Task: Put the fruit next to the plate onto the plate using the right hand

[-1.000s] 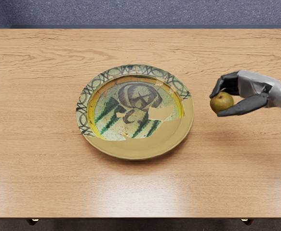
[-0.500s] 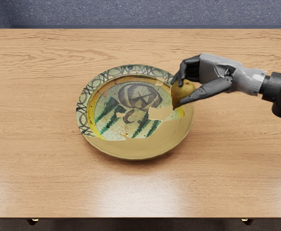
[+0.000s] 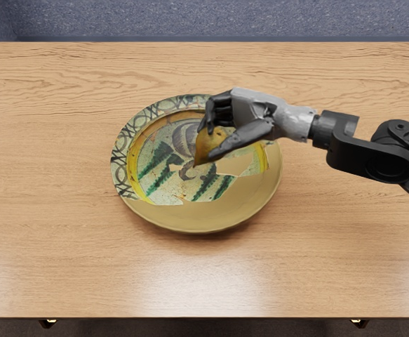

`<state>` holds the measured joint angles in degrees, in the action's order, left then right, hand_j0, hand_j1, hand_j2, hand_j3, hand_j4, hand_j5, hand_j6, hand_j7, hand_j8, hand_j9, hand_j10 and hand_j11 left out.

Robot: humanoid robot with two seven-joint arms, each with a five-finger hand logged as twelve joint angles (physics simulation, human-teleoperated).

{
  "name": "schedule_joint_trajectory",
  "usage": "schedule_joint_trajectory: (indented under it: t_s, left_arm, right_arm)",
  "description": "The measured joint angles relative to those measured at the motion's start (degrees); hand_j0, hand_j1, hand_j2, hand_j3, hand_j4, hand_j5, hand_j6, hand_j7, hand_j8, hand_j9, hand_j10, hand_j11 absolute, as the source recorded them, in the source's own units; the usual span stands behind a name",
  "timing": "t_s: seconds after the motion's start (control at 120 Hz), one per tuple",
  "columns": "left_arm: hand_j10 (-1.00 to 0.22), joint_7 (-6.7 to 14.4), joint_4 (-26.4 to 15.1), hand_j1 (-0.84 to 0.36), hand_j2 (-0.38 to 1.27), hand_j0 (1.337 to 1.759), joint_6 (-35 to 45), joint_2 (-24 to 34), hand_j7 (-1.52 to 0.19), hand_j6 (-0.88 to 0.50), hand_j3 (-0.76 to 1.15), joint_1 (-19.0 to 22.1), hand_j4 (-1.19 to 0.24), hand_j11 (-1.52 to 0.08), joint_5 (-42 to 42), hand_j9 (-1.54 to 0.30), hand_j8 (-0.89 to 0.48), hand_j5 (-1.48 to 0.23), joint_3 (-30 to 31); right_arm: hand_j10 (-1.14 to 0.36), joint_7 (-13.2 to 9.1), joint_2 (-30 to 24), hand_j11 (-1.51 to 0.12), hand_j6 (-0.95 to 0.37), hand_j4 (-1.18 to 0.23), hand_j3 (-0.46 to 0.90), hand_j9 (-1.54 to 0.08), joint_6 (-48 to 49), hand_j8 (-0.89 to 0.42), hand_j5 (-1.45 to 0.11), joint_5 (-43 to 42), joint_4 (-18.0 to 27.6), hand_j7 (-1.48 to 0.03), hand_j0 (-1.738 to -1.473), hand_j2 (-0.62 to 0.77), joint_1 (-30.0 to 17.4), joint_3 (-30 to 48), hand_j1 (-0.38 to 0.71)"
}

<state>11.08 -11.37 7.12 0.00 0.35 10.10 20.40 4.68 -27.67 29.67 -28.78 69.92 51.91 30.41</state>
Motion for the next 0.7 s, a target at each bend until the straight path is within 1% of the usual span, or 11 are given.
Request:
schedule_joint_trajectory:
  t_s: [0.108,0.158,0.217,0.333,0.525,0.6,0.7]
  left_arm:
    - [0.00,0.0,0.0,0.35,0.00,1.658,0.0,0.0,0.00,0.00,0.00,0.0,0.00,0.00,0.0,0.00,0.00,0.00,0.0]
    - [0.00,0.0,0.0,0.35,0.00,1.658,0.0,0.0,0.00,0.00,0.00,0.0,0.00,0.00,0.0,0.00,0.00,0.00,0.0]
    - [0.00,0.0,0.0,0.35,0.00,1.658,0.0,0.0,0.00,0.00,0.00,0.0,0.00,0.00,0.0,0.00,0.00,0.00,0.0]
    - [0.00,0.0,0.0,0.35,0.00,1.658,0.0,0.0,0.00,0.00,0.00,0.0,0.00,0.00,0.0,0.00,0.00,0.00,0.0]
    - [0.00,0.0,0.0,0.35,0.00,1.658,0.0,0.0,0.00,0.00,0.00,0.0,0.00,0.00,0.0,0.00,0.00,0.00,0.0]
    - [0.00,0.0,0.0,0.35,0.00,1.658,0.0,0.0,0.00,0.00,0.00,0.0,0.00,0.00,0.0,0.00,0.00,0.00,0.0]
    - [0.00,0.0,0.0,0.35,0.00,1.658,0.0,0.0,0.00,0.00,0.00,0.0,0.00,0.00,0.0,0.00,0.00,0.00,0.0]
  right_arm:
    - [-0.33,0.0,0.7,-1.07,-0.82,-0.82,0.00,-1.08,0.0,-0.39,-1.06,0.0,-0.4,-1.07,-1.651,0.20,0.3,-0.3,0.22]
    - [-0.34,0.0,0.8,-1.04,-0.80,-0.80,0.00,-1.05,0.0,-0.40,-1.03,0.1,-0.5,-1.04,-1.651,0.19,0.4,-0.3,0.22]
    - [-0.37,0.0,0.9,-0.94,-0.72,-0.73,0.00,-0.95,0.1,-0.42,-0.93,0.4,-0.5,-0.94,-1.653,0.13,0.4,-0.3,0.21]
    - [-0.36,-0.1,0.9,-0.72,-0.56,-0.56,0.00,-0.73,0.3,-0.39,-0.72,0.8,-0.6,-0.73,-1.655,0.05,0.4,-0.3,0.15]
    - [-0.30,-0.1,0.6,-0.48,-0.37,-0.37,0.00,-0.49,0.5,-0.31,-0.48,2.1,-0.7,-0.48,-1.657,-0.01,0.2,-0.2,0.03]
    - [-0.24,-0.1,-0.5,-0.38,-0.30,-0.30,0.00,-0.39,0.9,-0.25,-0.38,5.0,-0.7,-0.38,-1.657,-0.01,0.2,-0.2,-0.04]
    - [-0.17,-0.1,-4.0,-0.26,-0.20,-0.20,0.00,-0.26,3.5,-0.17,-0.26,10.8,-0.6,-0.26,-1.658,-0.01,-0.1,-0.3,-0.14]
